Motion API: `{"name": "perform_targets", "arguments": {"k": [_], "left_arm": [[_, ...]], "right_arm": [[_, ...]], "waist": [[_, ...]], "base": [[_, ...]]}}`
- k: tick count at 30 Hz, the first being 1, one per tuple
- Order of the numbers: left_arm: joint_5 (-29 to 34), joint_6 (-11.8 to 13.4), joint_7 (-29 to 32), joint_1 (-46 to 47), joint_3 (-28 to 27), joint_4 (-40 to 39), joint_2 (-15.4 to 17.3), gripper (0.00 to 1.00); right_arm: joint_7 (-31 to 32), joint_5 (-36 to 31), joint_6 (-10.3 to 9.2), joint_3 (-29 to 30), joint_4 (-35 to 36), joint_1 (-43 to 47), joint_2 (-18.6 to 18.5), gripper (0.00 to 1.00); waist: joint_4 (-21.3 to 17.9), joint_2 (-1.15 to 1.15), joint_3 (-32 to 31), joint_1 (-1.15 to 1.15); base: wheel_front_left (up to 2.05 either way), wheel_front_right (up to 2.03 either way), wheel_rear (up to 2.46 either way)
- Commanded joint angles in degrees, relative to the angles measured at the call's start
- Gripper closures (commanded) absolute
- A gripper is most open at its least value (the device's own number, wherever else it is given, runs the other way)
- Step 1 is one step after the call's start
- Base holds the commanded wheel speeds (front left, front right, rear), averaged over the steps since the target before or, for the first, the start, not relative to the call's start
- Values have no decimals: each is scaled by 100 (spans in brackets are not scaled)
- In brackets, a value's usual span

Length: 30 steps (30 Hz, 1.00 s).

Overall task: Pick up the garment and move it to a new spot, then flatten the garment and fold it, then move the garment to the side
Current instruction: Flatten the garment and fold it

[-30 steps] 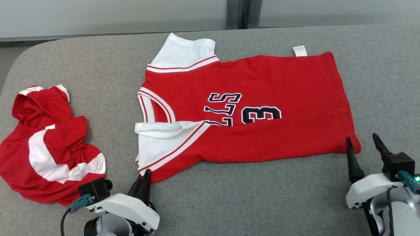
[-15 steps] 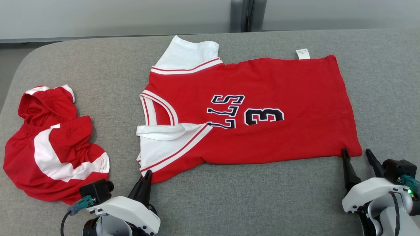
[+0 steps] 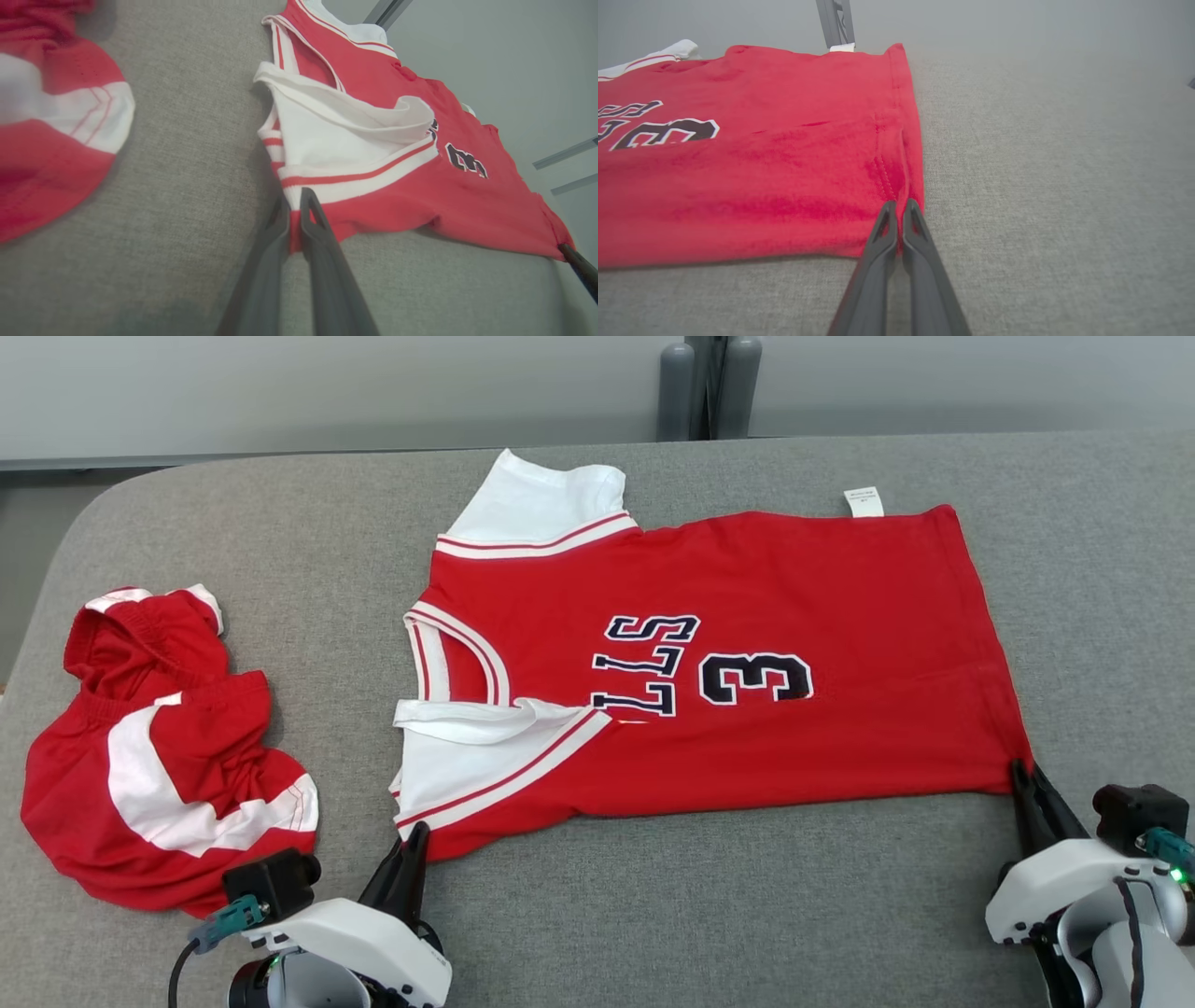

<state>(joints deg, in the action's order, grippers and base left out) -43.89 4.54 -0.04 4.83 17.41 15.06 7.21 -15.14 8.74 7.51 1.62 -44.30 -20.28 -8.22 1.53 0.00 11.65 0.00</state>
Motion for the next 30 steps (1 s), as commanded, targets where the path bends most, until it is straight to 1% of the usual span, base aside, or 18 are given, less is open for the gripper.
{"name": "perform_targets", "arguments": {"k": [1, 7, 15, 19, 25, 30], "left_arm": [[14, 12, -20, -98, -27, -52, 64, 100], [57, 72, 85, -437, 38, -421, 226, 100], [90, 282, 276, -990, 143, -1039, 352, 100], [122, 381, 412, -1273, 250, -1302, 421, 100], [88, 497, 640, -1577, 355, -1593, 500, 100], [83, 475, 768, -1547, 434, -1528, 555, 100]], "right_arm": [[-12, 36, -4, 35, 56, 108, -44, 100], [-12, 245, -4, 35, 340, 475, -198, 100], [-12, 706, -4, -79, 775, 1236, -466, 100], [-12, 849, -4, -96, 1020, 1730, -526, 100], [99, 953, -4, -18, 1468, 2305, -465, 100], [252, 948, -4, -17, 1760, 2511, -431, 100]], "waist": [[-17, 0, -31, 0], [-48, 0, -103, 0], [22, 0, -249, 0], [55, 0, -324, 0], [58, 0, -403, 0], [46, 0, -427, 0]], "base": [[0, 0, 0], [0, 0, 0], [0, 0, 0], [0, 0, 0], [0, 0, 0], [0, 0, 0]]}}
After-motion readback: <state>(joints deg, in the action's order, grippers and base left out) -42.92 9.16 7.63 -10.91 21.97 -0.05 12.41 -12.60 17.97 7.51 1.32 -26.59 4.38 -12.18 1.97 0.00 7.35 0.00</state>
